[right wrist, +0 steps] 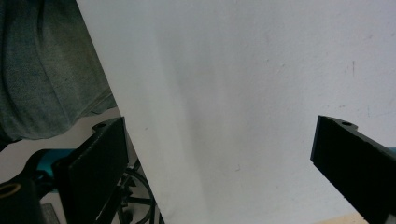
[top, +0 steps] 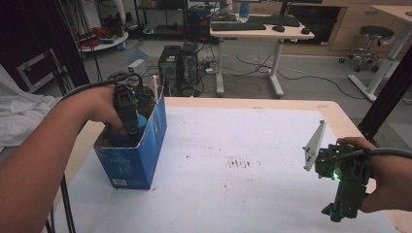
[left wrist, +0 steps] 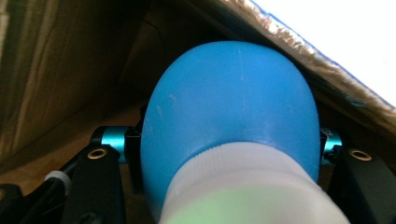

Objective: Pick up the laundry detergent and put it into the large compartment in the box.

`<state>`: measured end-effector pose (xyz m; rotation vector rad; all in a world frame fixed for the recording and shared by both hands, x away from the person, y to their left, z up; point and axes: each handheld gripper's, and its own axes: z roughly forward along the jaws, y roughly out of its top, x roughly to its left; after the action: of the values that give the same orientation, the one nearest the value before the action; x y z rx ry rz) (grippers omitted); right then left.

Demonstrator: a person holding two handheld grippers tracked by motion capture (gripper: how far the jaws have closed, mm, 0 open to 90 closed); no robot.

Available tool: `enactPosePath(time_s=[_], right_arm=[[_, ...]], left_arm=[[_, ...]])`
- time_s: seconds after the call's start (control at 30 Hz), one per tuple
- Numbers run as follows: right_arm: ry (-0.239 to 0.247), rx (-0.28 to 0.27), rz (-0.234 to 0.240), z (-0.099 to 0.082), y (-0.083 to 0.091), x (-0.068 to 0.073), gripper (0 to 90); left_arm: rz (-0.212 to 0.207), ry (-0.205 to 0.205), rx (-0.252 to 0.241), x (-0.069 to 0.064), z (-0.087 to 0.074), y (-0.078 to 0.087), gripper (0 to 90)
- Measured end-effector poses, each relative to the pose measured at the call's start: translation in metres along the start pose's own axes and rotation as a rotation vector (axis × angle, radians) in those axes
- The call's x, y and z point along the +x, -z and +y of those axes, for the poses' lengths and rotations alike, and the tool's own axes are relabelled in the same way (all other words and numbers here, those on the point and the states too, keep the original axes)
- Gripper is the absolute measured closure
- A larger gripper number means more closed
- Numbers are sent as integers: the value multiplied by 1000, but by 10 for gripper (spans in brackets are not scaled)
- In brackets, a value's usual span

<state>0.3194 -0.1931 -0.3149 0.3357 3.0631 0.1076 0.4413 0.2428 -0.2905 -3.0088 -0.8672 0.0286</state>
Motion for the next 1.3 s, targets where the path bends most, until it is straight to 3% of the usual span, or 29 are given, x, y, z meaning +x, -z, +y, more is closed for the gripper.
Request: enactPosePath(time_s=[0.47, 0.83, 1.3], right_arm=[[4, 2, -1, 6, -1, 1, 35], [1, -1, 2, 6, 0, 1, 35], [7, 6, 6, 9, -3, 1, 35]], left_arm=[[-19, 7, -17, 3, -6, -3, 388], [-3, 7, -13, 3, -6, 0, 336], [4, 16, -30, 3, -8, 14, 298]])
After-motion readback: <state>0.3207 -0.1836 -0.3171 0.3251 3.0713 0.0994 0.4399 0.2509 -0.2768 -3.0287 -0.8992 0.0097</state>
